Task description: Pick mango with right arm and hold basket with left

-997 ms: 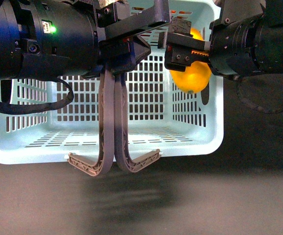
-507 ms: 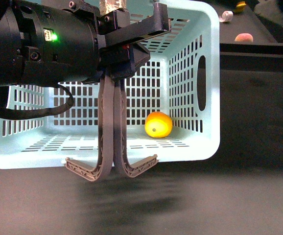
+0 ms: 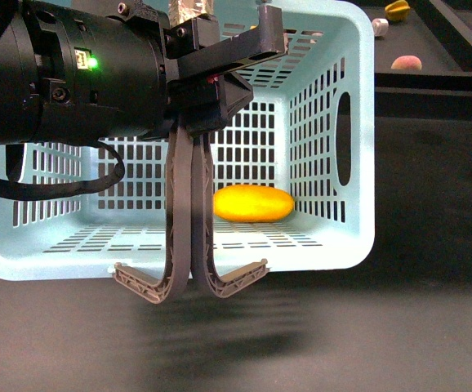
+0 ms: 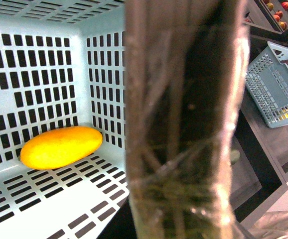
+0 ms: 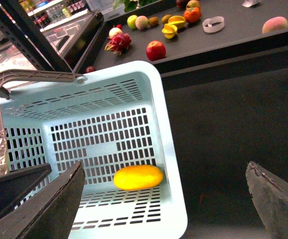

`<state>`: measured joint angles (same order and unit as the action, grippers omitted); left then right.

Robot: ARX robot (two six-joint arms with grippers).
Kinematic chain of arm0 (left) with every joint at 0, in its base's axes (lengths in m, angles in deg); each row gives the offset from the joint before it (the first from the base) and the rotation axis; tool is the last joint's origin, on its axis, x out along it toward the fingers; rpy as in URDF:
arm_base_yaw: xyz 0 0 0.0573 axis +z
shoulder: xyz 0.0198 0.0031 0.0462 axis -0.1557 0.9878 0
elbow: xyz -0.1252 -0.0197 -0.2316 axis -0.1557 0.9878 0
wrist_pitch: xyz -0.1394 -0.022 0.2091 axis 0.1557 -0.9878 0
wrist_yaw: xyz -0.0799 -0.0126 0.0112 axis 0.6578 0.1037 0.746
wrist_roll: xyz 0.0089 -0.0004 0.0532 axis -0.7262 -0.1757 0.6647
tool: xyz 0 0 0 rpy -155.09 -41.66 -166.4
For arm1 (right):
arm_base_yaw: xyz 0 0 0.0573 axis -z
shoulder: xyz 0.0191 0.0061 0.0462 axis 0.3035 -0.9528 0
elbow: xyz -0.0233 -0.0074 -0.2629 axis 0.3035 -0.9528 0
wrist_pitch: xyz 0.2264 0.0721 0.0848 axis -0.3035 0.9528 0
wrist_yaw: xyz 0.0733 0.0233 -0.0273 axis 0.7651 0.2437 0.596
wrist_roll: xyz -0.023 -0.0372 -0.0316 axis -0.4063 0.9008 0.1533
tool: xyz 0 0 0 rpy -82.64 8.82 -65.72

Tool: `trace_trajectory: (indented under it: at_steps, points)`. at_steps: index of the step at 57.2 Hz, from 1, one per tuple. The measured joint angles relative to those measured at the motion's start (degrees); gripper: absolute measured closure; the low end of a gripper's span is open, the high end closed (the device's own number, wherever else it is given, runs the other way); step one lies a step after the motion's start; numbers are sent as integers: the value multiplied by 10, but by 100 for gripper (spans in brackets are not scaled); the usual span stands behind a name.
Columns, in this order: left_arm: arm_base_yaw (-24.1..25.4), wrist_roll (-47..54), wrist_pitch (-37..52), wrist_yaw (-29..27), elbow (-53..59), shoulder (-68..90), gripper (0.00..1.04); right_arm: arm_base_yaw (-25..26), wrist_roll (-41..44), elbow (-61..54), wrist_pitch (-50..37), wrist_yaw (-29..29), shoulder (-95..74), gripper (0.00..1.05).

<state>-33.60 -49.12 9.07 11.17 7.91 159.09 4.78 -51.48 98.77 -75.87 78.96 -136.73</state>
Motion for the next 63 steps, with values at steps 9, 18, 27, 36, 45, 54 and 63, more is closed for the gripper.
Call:
trace_trajectory:
  at_steps: [9, 18, 27, 36, 45, 54, 63]
  points:
    - [0, 0, 0, 0, 0, 0, 96, 0, -7, -28, 27, -19, 70, 8]
    - [0, 0, 0, 0, 0, 0, 96, 0, -9, -29, 27, -19, 78, 8]
    - [0, 0, 0, 0, 0, 0, 96, -6, 20, -46, -26, -68, 75, 13]
    - [0, 0, 0, 0, 0, 0, 96, 14, 160, -111, -153, -113, 105, 39]
    - [0, 1, 0, 0, 0, 0, 96, 39, 200, -137, -138, -87, 149, 64]
    - [0, -1, 0, 1, 0, 0, 96, 58, 210, -154, -116, -68, 187, 89]
    - [0, 0, 0, 0, 0, 0, 96, 101, 215, -165, -88, -10, 228, 103]
